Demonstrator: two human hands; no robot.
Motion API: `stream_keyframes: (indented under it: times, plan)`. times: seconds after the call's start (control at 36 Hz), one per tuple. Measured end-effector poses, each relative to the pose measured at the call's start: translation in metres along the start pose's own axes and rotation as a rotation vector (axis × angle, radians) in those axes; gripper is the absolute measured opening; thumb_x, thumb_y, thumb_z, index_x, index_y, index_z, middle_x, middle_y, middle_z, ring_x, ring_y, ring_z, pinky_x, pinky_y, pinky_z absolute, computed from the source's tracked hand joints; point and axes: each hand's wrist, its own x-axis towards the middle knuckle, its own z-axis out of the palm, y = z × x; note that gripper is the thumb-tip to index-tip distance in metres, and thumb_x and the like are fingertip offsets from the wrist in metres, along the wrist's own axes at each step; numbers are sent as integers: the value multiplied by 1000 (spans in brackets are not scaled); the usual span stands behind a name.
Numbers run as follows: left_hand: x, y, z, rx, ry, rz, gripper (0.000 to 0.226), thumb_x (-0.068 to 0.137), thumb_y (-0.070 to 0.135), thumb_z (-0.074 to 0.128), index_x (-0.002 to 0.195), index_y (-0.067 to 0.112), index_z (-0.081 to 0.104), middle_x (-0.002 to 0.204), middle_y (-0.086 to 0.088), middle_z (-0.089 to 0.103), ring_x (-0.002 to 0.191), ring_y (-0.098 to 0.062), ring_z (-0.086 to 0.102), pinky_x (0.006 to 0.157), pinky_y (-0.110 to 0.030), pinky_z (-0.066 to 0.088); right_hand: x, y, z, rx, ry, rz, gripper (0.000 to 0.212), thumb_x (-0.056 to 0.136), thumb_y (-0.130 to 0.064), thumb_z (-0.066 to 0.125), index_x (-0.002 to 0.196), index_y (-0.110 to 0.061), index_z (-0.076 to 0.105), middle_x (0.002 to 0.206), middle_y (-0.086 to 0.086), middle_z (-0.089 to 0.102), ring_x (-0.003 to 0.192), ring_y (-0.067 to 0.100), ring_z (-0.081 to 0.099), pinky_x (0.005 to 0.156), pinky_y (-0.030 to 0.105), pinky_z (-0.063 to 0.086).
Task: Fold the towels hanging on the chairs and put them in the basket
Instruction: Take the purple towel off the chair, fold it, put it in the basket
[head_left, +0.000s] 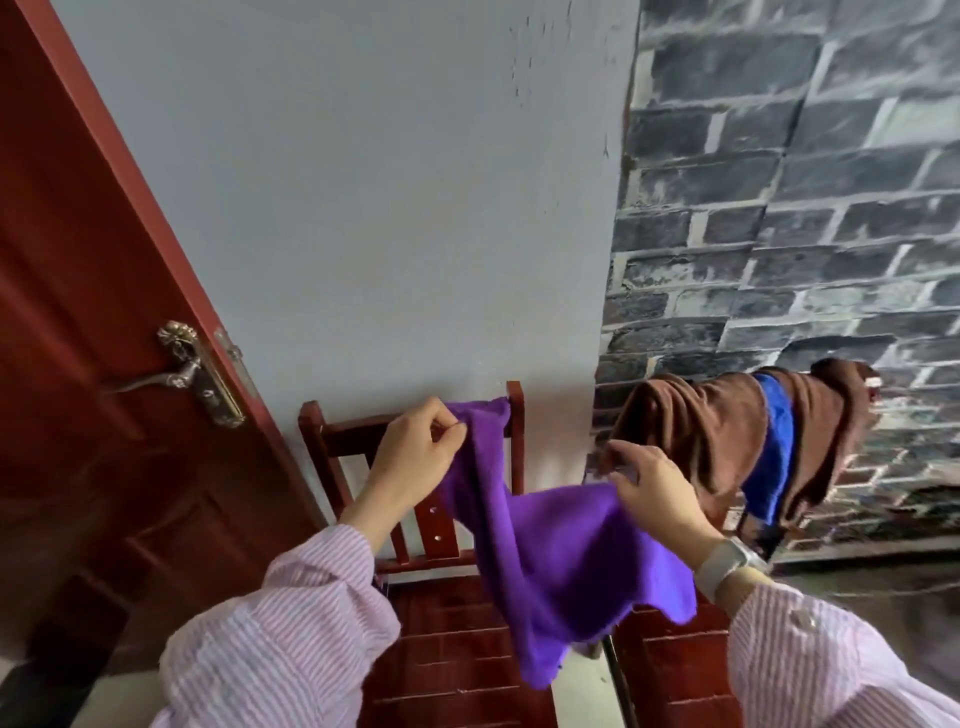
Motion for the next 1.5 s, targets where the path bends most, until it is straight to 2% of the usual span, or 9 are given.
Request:
stream_keyframes:
  times: [0.11,0.22,0.33,0.56,0.75,0.94,1.08,1.31,1.5]
  plan:
    - [-5,31,2,-136,9,-70,13,90,20,55,78,14,52,76,-5,59,52,-12,57,43,-7,37,-45,-38,-9,576,-205,-124,13,84,-22,63,96,-26,61,91,4,66,83,17,61,79,30,48]
    - [-11,63,11,-224,34,-35,12,88,19,59,81,11,53,74,-2,58,47,-10,58,41,-13,42,-75,-63,-12,767,-399,-137,68,64,-52,70,121,-21,49,111,1,62,103,15,60,92,33,49]
    - [-12,84,10,-393,59,-62,14,86,18,61,75,14,53,76,1,56,44,-6,59,62,-40,57,-83,-66,-13,561,-187,-131,43,78,-21,68,115,-16,47,90,-4,60,90,18,61,84,30,50]
    - [0,78,-16,-175,336,108,7,85,16,58,79,14,54,94,-2,59,84,-17,56,79,-30,45,-68,-64,-44,582,164,-185,11,91,-5,46,88,-13,53,76,-1,58,67,-1,50,68,19,40]
    - [0,41,-28,-185,-105,119,22,86,8,52,69,16,40,63,1,43,60,-14,38,54,-16,32,-48,-88,-78,424,198,-318,12,91,0,47,98,0,56,81,-7,55,77,-7,49,73,-1,32]
    - [-2,60,-29,-286,-663,176,51,88,21,59,133,30,36,116,-1,59,110,-11,56,98,-26,42,-42,-116,-93,499,-45,-369,32,85,5,53,98,-22,43,83,-1,54,73,6,53,70,9,40]
    - [-7,67,-7,-257,-303,278,9,93,23,50,96,24,58,85,2,66,77,-10,62,69,-18,49,-38,-114,-90,463,135,-369,34,83,0,59,94,-28,44,79,-1,57,78,19,56,77,22,43]
    - [-2,73,10,-125,-327,296,28,93,21,50,65,24,51,63,6,49,61,-5,44,62,-24,34,-53,-16,-21,56,187,39,29,78,-6,59,107,-7,60,104,15,61,101,34,55,86,43,45]
    - [-1,67,26,-308,-254,43,23,92,27,50,84,10,65,84,-11,65,77,-18,58,78,-42,50,-108,2,43,597,-64,139,36,81,-4,64,109,-24,52,95,4,56,71,0,55,69,13,46]
